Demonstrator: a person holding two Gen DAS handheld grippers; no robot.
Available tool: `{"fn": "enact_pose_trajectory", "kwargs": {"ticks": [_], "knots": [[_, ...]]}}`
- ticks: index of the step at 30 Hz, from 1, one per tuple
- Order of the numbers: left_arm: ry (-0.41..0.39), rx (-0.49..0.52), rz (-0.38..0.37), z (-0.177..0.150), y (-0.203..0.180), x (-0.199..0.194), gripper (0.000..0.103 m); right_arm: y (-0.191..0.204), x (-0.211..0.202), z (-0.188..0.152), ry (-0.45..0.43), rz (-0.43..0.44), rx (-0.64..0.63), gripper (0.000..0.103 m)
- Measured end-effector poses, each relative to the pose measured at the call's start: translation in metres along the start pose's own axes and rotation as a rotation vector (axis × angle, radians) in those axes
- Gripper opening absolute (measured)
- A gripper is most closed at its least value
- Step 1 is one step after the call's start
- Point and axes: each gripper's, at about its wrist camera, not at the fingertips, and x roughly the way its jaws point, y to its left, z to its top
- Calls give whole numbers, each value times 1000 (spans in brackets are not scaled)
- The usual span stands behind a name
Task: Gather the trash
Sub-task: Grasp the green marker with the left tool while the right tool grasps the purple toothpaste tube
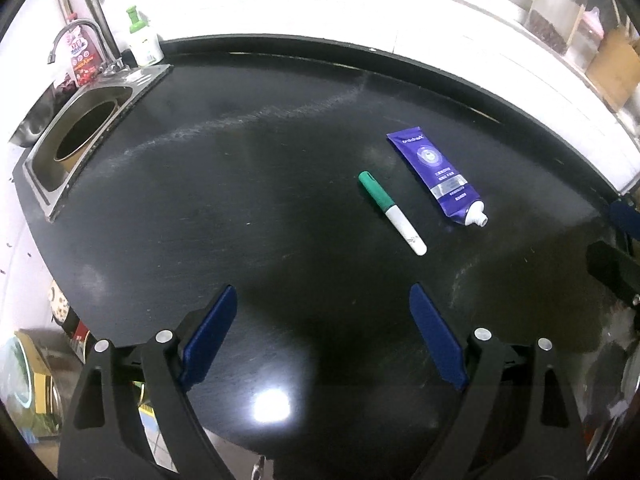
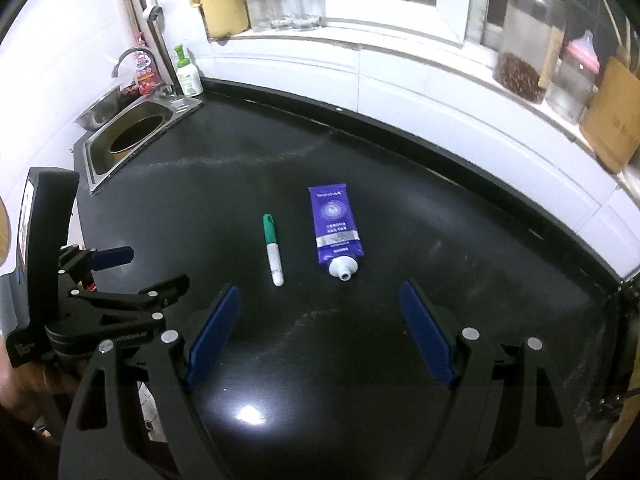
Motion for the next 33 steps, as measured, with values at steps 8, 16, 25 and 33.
{"fn": "enact_pose_trajectory", "kwargs": {"ticks": [8,16,25,33], "knots": [[43,-25,32,20,-14,40,86,-19,41,3,61,20,-19,79],[99,-70,78,38,-21,92,86,-38,75,9,108,47,-19,79],[75,-87,68,42,-25,114,87,-45,114,14,162,71,-10,79],[11,-40,59,51,-20,112,40,-42,147,15,206,77,-19,79]]}}
